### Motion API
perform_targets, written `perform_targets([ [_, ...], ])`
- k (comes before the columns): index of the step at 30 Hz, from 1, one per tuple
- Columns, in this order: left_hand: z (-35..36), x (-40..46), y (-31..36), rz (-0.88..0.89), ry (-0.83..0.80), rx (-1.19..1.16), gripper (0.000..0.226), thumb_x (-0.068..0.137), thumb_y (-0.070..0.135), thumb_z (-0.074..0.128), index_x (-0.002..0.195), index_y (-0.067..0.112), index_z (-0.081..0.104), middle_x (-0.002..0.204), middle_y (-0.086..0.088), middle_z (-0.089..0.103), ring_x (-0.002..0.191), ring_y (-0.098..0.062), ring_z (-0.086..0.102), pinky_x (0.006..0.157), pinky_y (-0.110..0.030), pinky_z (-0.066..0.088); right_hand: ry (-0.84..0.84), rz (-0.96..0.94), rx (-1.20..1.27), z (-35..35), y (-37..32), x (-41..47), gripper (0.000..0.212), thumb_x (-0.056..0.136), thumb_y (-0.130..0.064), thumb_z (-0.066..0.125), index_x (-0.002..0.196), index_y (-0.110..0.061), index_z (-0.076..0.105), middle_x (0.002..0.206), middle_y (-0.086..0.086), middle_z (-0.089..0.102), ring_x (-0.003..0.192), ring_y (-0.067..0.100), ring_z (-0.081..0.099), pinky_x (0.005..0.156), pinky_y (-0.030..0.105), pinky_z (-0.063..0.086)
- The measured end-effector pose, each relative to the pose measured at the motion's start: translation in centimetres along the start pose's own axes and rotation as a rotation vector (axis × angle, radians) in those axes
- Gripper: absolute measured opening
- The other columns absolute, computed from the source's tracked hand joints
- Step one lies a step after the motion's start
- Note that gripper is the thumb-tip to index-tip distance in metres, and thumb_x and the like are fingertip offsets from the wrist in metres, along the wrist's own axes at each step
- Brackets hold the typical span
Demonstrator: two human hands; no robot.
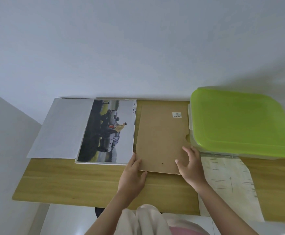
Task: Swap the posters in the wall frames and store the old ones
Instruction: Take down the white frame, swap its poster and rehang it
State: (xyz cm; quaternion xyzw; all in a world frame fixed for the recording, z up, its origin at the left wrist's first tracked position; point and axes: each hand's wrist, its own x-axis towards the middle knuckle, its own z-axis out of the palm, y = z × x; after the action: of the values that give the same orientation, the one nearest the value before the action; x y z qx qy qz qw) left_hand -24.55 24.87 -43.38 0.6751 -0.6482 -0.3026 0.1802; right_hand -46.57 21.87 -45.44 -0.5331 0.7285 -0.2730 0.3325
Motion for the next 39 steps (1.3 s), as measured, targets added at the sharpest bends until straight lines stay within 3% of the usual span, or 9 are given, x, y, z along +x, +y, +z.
perform_targets([
  [4, 0.1, 0.0, 0.0, -0.003, -0.055, 0.037, 0.048, 0.089, 0.027, 0.056, 0.134, 0.015, 0.043, 0.158, 0.004, 0.011, 0.130, -0.012, 0.043, 0.086, -0.014, 0.035, 0.001, -0.035, -0.094, 0.6, 0.4, -0.1, 0.052, 0.087, -0.021, 0.064, 0.135, -0.013, 0.047, 0.155, 0.010, 0.017, 0.141, 0.021, 0.028, 0.095, 0.022, 0.032],
  [8, 0.8, 0.1, 0.0, 0.022, -0.108, 0.054, 0.051, 0.089, 0.026, 0.054, 0.138, 0.015, 0.039, 0.158, 0.003, 0.008, 0.140, -0.012, 0.028, 0.091, -0.012, 0.031, 0.016, -0.035, -0.116, 1.1, 0.7, -0.1, 0.052, 0.087, -0.022, 0.063, 0.137, -0.013, 0.047, 0.158, 0.007, 0.014, 0.142, 0.020, 0.026, 0.101, 0.031, 0.037],
  [12, 1.5, -0.1, 0.1, 0.050, -0.114, 0.035, 0.052, 0.089, 0.024, 0.055, 0.138, 0.014, 0.039, 0.157, -0.001, 0.014, 0.145, -0.013, 0.013, 0.102, -0.012, 0.018, 0.042, -0.047, -0.122, 1.3, 0.8, -0.1, 0.049, 0.088, -0.019, 0.062, 0.134, -0.011, 0.050, 0.157, 0.007, 0.017, 0.143, 0.020, 0.025, 0.101, 0.034, 0.040],
  [15, 1.1, 0.1, 0.0, 0.073, -0.065, 0.004, 0.051, 0.088, 0.022, 0.057, 0.136, 0.014, 0.043, 0.151, 0.000, 0.030, 0.140, -0.013, 0.026, 0.107, -0.015, 0.019, 0.097, -0.060, -0.085, 1.5, 0.4, 0.0, 0.043, 0.087, -0.015, 0.062, 0.129, -0.008, 0.054, 0.153, 0.009, 0.028, 0.137, 0.021, 0.035, 0.096, 0.030, 0.040],
  [20, -1.8, 1.3, -1.3, 0.109, 0.079, -0.008, 0.040, 0.084, 0.017, 0.063, 0.123, 0.012, 0.057, 0.124, 0.001, 0.053, 0.118, -0.013, 0.048, 0.101, -0.028, 0.042, 0.149, -0.156, -0.045, 2.7, -1.5, 0.9, 0.036, 0.085, -0.007, 0.063, 0.120, -0.002, 0.059, 0.134, 0.016, 0.048, 0.124, 0.028, 0.049, 0.093, 0.027, 0.040],
  [23, -4.0, 2.1, -2.8, 0.063, 0.146, -0.003, 0.038, 0.085, 0.020, 0.063, 0.122, 0.014, 0.057, 0.124, 0.001, 0.052, 0.117, -0.012, 0.047, 0.097, -0.021, 0.039, 0.156, -0.187, -0.034, 4.0, -3.3, 1.6, 0.035, 0.084, -0.005, 0.063, 0.119, -0.001, 0.059, 0.125, 0.016, 0.053, 0.119, 0.028, 0.053, 0.093, 0.025, 0.039],
  [27, -7.5, 3.4, -5.6, -0.059, 0.207, 0.018, 0.037, 0.084, 0.021, 0.063, 0.120, 0.014, 0.057, 0.123, -0.002, 0.048, 0.115, -0.018, 0.045, 0.096, -0.034, 0.046, 0.118, -0.219, -0.039, 6.2, -6.8, 2.9, 0.037, 0.086, -0.008, 0.062, 0.122, -0.003, 0.058, 0.124, 0.013, 0.053, 0.120, 0.024, 0.052, 0.091, 0.021, 0.038],
  [31, -10.6, 4.6, -8.4, -0.197, 0.239, 0.029, 0.044, 0.083, 0.023, 0.064, 0.125, 0.014, 0.054, 0.130, -0.004, 0.041, 0.120, -0.022, 0.038, 0.098, -0.035, 0.037, 0.066, -0.223, -0.057, 7.9, -10.3, 4.8, 0.041, 0.088, -0.013, 0.060, 0.128, -0.006, 0.054, 0.124, 0.010, 0.051, 0.122, 0.023, 0.047, 0.091, 0.019, 0.036],
  [39, -13.9, 6.9, -13.7, -0.269, 0.086, 0.012, 0.072, 0.076, 0.036, 0.071, 0.138, 0.022, 0.038, 0.132, -0.003, 0.031, 0.121, -0.023, 0.030, 0.101, -0.041, 0.041, -0.137, -0.117, -0.215, 11.3, -15.5, 9.6, 0.061, 0.089, -0.031, 0.056, 0.143, -0.017, 0.032, 0.133, 0.009, 0.037, 0.129, 0.025, 0.032, 0.102, 0.037, 0.040],
])
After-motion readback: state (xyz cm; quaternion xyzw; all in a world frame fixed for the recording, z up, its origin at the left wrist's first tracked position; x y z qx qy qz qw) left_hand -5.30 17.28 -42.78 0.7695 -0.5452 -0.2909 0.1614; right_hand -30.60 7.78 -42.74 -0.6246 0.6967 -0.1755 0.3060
